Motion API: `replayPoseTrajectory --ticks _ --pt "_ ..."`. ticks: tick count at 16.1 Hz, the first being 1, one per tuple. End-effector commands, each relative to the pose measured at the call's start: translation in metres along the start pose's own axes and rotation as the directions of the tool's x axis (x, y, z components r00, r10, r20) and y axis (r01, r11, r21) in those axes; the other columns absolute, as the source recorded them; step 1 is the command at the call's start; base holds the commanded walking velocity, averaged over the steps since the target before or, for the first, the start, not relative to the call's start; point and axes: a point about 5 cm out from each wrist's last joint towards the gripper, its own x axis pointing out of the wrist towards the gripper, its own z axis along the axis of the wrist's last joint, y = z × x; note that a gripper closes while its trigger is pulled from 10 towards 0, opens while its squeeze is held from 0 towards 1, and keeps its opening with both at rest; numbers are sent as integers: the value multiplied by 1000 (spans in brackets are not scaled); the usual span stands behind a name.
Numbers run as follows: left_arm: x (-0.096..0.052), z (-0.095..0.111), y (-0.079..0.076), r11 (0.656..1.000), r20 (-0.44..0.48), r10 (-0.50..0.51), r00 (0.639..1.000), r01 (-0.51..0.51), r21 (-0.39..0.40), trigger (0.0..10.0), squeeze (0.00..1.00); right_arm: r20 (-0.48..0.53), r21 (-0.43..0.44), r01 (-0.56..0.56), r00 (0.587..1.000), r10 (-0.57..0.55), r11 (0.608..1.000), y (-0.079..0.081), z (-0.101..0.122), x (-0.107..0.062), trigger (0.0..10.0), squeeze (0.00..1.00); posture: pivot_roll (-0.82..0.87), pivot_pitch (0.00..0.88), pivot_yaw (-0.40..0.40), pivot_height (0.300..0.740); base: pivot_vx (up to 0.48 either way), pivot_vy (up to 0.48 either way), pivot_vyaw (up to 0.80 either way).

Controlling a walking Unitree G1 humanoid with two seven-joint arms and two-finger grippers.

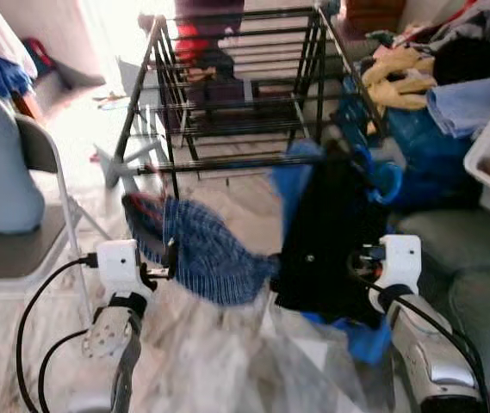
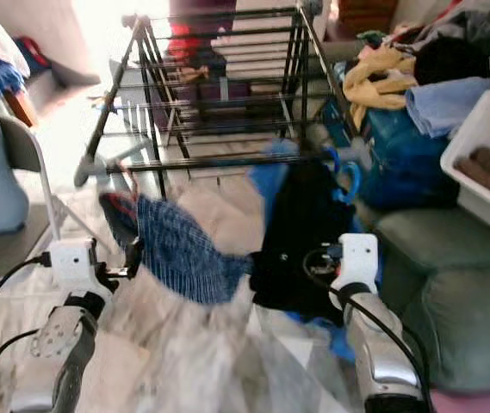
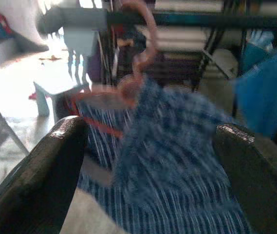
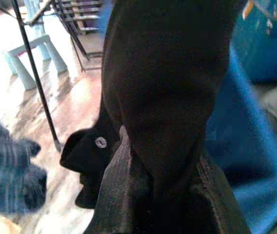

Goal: Hang hanger

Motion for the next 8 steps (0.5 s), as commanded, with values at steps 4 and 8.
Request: replayPoseTrajectory --ticks 4,8 --pt "0 -1 11 1000 -32 31 999 -31 -3 10000 0 40 -5 -49 998 49 999 13 8 3 10000 0 -102 0 32 740 79 430 0" --pt "1 -1 6 1000 -33 1 999 -1 14 10000 0 25 -8 -57 998 57 998 15 5 2 10000 0 -102 0 31 740 0 360 0"
